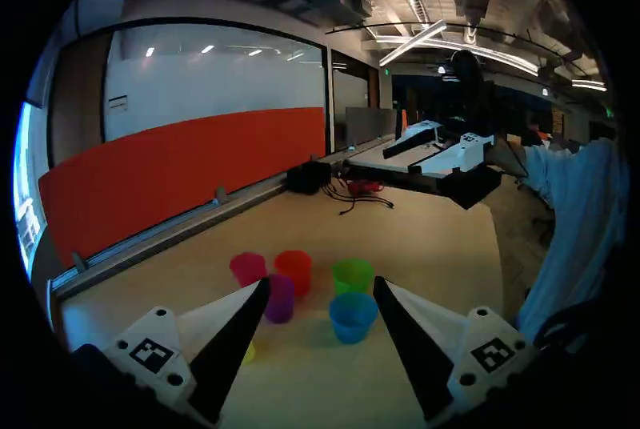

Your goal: Pour water

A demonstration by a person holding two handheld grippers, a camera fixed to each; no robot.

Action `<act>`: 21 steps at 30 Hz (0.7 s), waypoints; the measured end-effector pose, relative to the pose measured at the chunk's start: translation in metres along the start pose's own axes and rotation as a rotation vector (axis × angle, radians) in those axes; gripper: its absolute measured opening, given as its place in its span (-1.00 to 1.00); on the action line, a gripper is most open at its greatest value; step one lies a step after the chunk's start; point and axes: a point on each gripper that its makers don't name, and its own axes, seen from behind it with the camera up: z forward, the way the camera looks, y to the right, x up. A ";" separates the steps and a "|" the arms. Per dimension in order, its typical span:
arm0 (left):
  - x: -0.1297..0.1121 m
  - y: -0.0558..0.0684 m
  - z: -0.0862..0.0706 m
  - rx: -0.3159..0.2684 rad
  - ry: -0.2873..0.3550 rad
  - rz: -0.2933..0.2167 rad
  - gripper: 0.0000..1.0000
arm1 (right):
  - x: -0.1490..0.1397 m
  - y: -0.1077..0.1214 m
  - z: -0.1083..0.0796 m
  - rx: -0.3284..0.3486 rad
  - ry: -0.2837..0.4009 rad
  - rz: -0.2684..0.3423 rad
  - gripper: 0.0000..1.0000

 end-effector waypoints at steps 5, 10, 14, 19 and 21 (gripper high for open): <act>-0.014 0.011 0.005 -0.030 -0.039 0.015 0.92 | -0.014 0.000 -0.001 0.014 -0.043 -0.014 1.00; -0.026 0.020 0.010 -0.054 -0.072 0.027 0.92 | -0.026 -0.001 -0.003 0.032 -0.083 -0.024 1.00; -0.036 0.025 0.014 -0.066 -0.097 0.034 0.92 | -0.036 -0.003 -0.004 0.049 -0.116 -0.038 1.00; -0.046 0.032 0.017 -0.086 -0.120 0.031 0.92 | -0.048 -0.005 -0.004 0.058 -0.153 -0.059 1.00; -0.050 0.034 0.018 -0.093 -0.128 0.029 0.92 | -0.051 -0.005 -0.003 0.058 -0.161 -0.066 1.00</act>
